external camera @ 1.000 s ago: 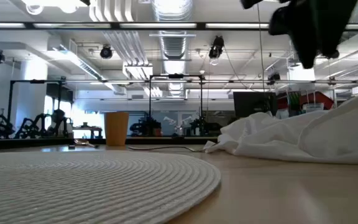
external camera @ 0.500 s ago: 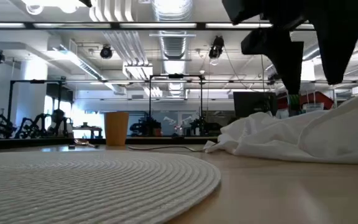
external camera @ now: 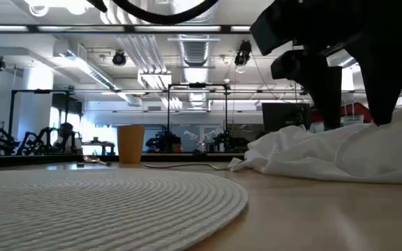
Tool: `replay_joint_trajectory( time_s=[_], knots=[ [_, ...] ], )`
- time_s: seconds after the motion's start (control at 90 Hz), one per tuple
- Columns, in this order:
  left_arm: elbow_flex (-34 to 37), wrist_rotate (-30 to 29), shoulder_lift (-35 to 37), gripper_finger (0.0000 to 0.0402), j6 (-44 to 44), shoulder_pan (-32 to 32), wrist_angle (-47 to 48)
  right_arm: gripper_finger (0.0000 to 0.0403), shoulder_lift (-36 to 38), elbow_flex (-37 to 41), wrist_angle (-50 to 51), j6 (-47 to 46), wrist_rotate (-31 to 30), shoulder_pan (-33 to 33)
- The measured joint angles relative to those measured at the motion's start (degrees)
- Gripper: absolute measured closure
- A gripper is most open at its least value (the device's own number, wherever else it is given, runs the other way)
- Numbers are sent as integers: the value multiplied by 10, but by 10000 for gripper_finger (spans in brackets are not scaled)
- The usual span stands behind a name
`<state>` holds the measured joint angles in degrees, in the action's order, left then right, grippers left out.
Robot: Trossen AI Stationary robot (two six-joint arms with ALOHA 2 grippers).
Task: Set table place
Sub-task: Fold the white napkin
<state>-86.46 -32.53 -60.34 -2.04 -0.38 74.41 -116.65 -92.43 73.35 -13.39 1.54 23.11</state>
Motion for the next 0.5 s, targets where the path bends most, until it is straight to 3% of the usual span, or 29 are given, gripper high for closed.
replay_joint_trajectory(
  time_s=[0.356, 0.433, 0.5],
  knots=[
    [0, 0, 1, 226, 14, 0, 9, 185, -35, 7, -1, -8, -8, -1],
    [0, 0, 1, 224, 16, 0, 9, 216, -35, 7, 16, -18, -31, -1],
    [0, 0, 1, 221, 18, 0, 9, 267, -30, 7, 30, -25, -42, -1]
  ],
)
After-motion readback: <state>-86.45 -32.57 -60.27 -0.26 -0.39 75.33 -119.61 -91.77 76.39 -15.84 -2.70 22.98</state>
